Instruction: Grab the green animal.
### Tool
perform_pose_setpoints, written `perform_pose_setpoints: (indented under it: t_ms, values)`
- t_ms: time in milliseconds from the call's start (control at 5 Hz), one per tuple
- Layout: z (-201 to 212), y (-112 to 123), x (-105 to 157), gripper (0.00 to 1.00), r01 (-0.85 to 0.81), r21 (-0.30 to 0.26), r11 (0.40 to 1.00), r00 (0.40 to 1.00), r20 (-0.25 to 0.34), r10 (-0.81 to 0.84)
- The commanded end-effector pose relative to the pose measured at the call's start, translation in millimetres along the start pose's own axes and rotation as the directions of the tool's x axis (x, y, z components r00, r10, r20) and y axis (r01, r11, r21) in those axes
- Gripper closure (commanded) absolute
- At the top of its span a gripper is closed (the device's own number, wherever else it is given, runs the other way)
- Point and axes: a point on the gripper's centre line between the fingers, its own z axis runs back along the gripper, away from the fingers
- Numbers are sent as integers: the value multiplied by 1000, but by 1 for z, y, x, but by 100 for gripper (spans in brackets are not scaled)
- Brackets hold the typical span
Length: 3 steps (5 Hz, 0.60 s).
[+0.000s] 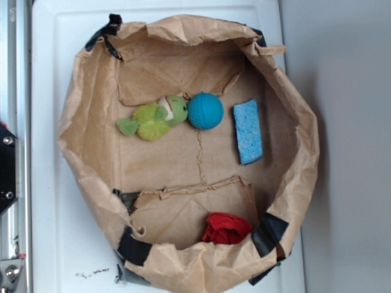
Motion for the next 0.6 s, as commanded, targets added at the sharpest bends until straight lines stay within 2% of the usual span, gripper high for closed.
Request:
perform_pose_setpoints:
  t_ms: [0,400]
  values:
    - [0,0,0,0,0,0,1000,1000,0,0]
    - [-17,-8,53,0,7,21,1000,999,49,-8]
